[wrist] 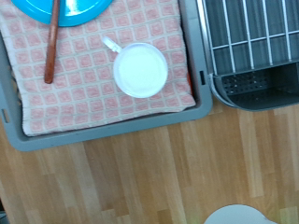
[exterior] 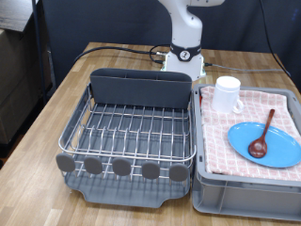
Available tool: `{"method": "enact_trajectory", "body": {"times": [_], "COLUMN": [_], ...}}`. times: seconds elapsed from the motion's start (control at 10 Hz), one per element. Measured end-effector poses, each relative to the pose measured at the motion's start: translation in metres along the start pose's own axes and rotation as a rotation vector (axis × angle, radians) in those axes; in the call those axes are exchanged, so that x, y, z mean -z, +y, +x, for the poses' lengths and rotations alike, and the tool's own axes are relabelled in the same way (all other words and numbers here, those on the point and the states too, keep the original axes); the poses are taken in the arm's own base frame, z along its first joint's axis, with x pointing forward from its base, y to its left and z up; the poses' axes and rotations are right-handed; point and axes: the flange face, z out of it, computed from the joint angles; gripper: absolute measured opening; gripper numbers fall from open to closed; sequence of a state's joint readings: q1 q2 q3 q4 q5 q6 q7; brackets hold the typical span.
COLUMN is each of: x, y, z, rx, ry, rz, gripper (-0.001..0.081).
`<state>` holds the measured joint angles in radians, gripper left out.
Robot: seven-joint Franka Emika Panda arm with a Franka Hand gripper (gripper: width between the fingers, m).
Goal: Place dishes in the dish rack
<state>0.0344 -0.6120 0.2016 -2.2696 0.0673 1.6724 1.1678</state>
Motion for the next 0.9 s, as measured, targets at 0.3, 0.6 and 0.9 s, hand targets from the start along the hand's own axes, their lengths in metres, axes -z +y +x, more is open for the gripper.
{"method": "enact_trajectory", "body": {"times": [0.3, 0.6, 0.9], "x": [-0.003, -0.013, -0.037], "y": [-0.020, -0.036, -0.054], "z": [-0.011, -0.017, -0.020], "rx": [-0.031, -0.065, -0.056], "ry": [-0.001, -0.007, -0.019], "rz": [0.052, 0.063, 0.062], "gripper": [0.0803, 0.0803, 0.0803]}}
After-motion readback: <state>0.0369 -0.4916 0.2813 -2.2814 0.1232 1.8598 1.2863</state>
